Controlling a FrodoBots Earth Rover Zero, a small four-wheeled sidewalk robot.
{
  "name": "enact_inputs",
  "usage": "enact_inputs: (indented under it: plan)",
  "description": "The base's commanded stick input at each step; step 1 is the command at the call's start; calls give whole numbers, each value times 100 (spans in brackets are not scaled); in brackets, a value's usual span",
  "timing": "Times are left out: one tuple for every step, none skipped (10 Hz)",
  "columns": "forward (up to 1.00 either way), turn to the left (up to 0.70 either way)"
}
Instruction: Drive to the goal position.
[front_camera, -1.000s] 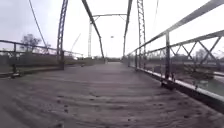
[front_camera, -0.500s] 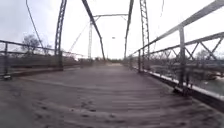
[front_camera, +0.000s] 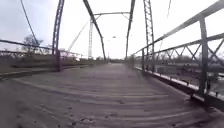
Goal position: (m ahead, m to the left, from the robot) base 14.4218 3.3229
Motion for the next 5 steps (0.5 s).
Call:
enact_inputs:
  plan:
    - [100,0]
    - [100,0]
    - [100,0]
    - [100,0]
    - [100,0]
